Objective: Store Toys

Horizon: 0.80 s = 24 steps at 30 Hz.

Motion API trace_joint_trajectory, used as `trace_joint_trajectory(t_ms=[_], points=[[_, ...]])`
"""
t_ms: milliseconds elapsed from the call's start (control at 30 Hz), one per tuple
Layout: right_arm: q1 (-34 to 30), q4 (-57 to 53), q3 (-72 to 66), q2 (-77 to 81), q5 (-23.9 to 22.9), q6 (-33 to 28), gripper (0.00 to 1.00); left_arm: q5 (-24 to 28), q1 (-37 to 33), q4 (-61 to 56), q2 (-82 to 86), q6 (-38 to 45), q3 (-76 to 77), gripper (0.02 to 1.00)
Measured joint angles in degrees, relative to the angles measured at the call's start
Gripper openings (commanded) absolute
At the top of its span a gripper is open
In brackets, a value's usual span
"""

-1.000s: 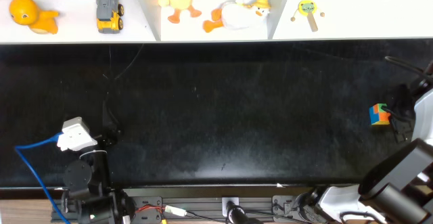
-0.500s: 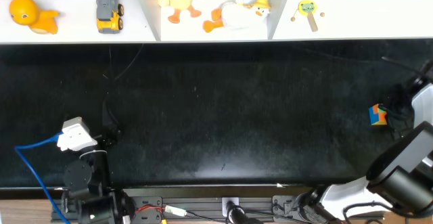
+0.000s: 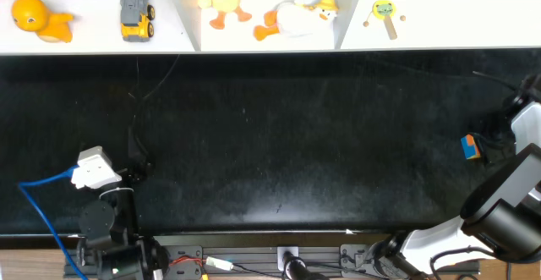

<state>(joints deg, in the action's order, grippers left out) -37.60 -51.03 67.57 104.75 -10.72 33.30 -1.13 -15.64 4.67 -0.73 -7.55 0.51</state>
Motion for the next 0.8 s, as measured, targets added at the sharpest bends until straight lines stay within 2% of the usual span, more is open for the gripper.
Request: trace_joint_trajectory(t_ms=[167,367,467,567,800], points=[[0.1,0.0,0.0,0.0,0.0,0.1,0.581,0.0,0.0,0.0,0.0,0.0,0.0,0.996],[0.1,0.0,0.0,0.0,0.1,-0.2,0.575,0.0,0.0,0.0,0.0,0.0,0.0,0.998],[0.1,-1.1,0.2,0.0,0.8,-1.2,0.529,0.0,0.0,0.0,0.0,0.0,0.0,0.998],[0.1,-4.8,1.4,0.0,1.6,-2.3,0.439,0.0,0.0,0.0,0.0,0.0,0.0,0.998],[0.1,-13.7,11.0,-0.1,2.3,-5.2,0.071,0.0,0.0,0.0,0.0,0.0,0.0,0.996]])
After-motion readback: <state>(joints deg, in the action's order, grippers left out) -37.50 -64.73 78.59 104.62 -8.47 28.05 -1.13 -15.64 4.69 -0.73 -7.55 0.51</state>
